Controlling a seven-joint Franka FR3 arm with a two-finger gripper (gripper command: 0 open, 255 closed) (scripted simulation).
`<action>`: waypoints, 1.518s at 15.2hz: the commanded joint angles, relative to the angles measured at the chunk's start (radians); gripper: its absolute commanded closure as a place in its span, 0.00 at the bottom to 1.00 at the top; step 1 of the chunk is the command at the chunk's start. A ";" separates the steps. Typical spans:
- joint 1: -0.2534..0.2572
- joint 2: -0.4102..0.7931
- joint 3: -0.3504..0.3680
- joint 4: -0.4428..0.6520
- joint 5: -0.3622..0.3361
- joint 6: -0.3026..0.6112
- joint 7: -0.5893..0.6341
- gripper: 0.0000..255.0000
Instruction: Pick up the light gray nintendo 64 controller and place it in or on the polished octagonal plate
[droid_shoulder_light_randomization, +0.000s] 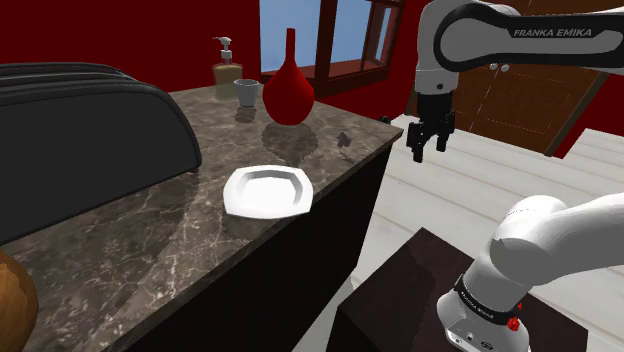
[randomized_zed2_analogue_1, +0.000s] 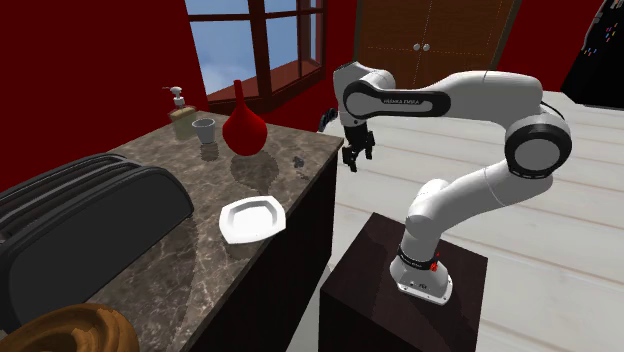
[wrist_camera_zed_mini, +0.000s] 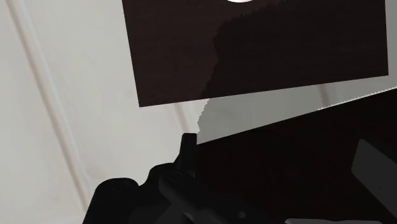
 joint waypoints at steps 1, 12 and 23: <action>0.000 0.000 0.000 0.000 0.000 0.000 0.000 0.00; 0.032 0.324 0.086 0.244 -0.036 0.213 0.057 0.00; 0.049 0.580 0.152 0.490 -0.120 0.317 0.115 0.00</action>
